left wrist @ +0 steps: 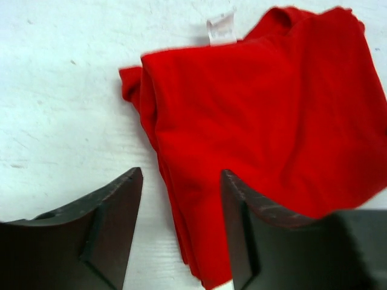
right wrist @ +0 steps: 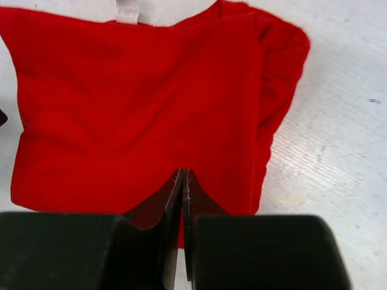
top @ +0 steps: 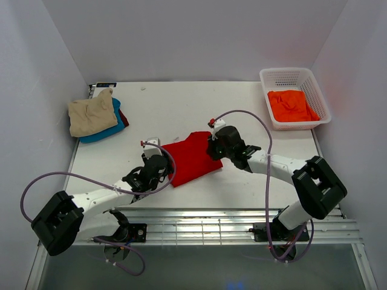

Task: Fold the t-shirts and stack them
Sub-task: Put the neatly folded tshirt into the corner of the board with the left arm

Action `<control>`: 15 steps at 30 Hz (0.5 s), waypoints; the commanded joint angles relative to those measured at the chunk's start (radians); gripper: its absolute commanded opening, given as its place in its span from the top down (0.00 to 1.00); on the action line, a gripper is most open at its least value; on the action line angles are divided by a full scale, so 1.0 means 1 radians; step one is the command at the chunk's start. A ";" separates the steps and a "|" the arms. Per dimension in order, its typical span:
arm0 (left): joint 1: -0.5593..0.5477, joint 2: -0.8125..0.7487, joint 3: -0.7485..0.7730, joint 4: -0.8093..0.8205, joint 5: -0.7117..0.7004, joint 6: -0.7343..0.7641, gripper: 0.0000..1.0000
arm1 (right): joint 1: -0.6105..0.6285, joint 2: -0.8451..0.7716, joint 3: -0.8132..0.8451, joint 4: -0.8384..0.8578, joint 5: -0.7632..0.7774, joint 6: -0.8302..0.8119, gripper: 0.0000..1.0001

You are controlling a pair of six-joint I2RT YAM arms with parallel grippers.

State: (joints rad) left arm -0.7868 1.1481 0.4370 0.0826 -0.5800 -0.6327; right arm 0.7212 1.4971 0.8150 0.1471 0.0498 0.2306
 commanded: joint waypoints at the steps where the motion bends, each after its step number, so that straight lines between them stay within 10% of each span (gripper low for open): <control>1: 0.003 -0.067 -0.053 0.051 0.107 -0.027 0.34 | 0.001 0.058 0.019 0.075 -0.107 0.013 0.92; 15: 0.118 -0.019 -0.196 0.301 0.330 -0.022 0.04 | 0.003 0.288 0.069 0.048 -0.070 0.041 0.92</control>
State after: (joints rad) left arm -0.7189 1.1137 0.2722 0.2882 -0.3389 -0.6506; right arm 0.7212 1.7458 0.8627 0.2108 -0.0437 0.2623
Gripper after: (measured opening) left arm 0.949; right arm 0.078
